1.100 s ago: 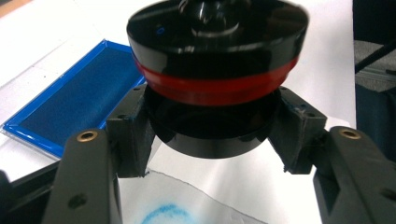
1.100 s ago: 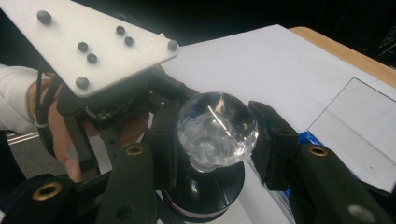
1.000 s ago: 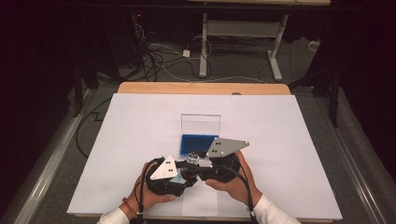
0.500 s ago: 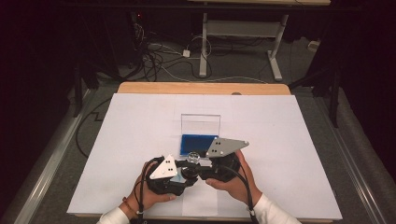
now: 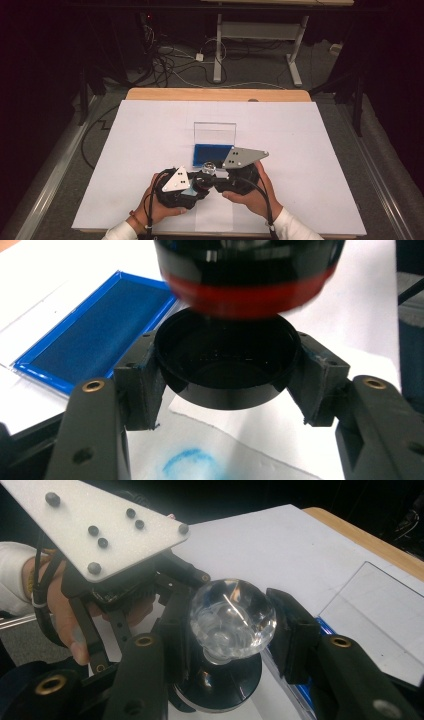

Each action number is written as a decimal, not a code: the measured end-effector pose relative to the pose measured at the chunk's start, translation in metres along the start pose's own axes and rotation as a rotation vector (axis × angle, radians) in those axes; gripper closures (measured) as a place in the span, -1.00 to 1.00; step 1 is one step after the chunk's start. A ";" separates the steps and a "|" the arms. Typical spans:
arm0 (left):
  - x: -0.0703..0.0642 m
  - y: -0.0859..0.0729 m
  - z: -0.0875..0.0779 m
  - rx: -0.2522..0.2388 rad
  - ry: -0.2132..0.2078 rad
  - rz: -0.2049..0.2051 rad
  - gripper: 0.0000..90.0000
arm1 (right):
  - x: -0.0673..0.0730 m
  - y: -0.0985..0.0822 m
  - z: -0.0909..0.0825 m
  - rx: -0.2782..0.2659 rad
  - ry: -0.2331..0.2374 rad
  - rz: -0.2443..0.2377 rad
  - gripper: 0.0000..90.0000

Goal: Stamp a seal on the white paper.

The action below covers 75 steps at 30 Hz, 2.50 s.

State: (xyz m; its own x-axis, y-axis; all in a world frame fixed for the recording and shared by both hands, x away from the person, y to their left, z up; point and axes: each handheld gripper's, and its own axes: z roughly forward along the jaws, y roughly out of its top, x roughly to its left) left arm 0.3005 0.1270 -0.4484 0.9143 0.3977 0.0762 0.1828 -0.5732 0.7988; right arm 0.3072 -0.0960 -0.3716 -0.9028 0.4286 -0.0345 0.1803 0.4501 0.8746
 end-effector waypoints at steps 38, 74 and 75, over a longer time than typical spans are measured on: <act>0.019 -0.015 -0.018 0.031 0.077 -0.020 -0.18 | 0.011 -0.041 0.006 0.124 0.002 -0.027 0.27; 0.025 -0.024 -0.051 0.013 0.147 -0.044 -0.19 | 0.019 -0.067 0.023 0.227 0.012 -0.040 0.27; 0.026 -0.025 -0.052 0.014 0.149 -0.043 -0.18 | 0.019 -0.068 0.023 0.231 0.015 -0.038 0.27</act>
State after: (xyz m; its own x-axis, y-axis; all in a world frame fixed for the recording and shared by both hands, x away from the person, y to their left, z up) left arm 0.3006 0.1888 -0.4349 0.8420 0.5235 0.1307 0.2266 -0.5630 0.7948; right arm 0.2868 -0.1000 -0.4429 -0.9161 0.3969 -0.0564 0.2289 0.6335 0.7391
